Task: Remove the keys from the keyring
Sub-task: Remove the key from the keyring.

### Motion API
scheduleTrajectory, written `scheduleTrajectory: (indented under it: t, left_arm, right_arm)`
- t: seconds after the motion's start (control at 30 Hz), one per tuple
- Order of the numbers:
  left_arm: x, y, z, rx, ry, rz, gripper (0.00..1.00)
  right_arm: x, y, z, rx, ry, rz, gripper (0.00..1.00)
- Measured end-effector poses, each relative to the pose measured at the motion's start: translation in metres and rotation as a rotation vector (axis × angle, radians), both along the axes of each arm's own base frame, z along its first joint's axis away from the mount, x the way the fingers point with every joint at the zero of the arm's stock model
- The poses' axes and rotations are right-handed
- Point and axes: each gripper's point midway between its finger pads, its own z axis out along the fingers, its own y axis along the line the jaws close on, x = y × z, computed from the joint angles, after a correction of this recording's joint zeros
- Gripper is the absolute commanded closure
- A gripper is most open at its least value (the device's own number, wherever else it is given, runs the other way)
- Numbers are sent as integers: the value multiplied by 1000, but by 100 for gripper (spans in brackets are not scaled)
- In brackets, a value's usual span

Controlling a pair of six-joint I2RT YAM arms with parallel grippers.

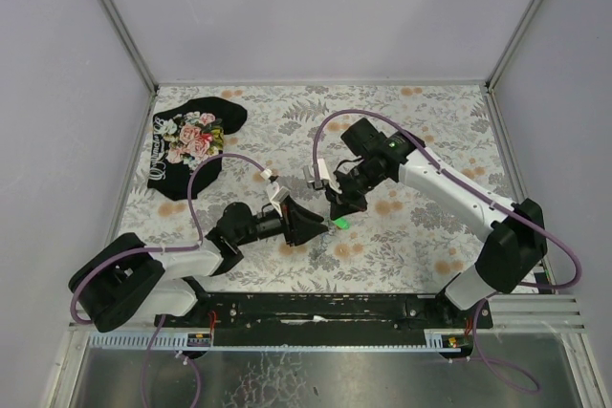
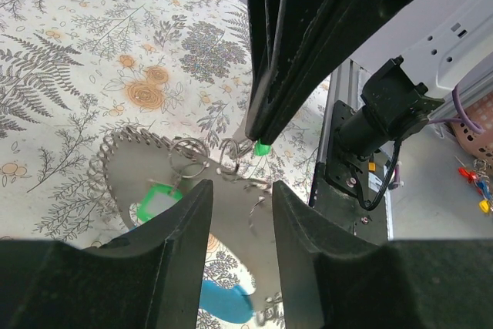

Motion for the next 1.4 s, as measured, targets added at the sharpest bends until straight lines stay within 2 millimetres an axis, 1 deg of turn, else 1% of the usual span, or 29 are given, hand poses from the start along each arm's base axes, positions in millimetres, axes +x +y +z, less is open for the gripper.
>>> scheduleTrajectory:
  t: [0.23, 0.4, 0.63, 0.97, 1.2, 1.3, 1.4]
  left_arm:
    - [3, 1, -2, 16, -5, 19, 65]
    - [6, 1, -1, 31, -20, 24, 65]
    - [3, -2, -2, 37, -25, 16, 65]
    - [5, -4, -7, 54, -26, 19, 71]
    - [7, -5, -11, 74, -26, 18, 88]
    - [9, -7, -11, 83, -25, 16, 100]
    - [10, -9, -10, 86, -34, 10, 100]
  right_arm:
    - [-2, 2, -7, -20, 28, -1, 100]
    - [-3, 3, -7, -23, 36, -5, 100]
    - [-2, 4, -7, -19, 38, -16, 100]
    - [-2, 5, -6, -17, 41, -21, 100]
    - [-2, 5, -6, -17, 42, -23, 100]
    - [-1, 5, -6, -17, 40, -25, 100]
    - [0, 6, -6, -14, 37, -26, 100]
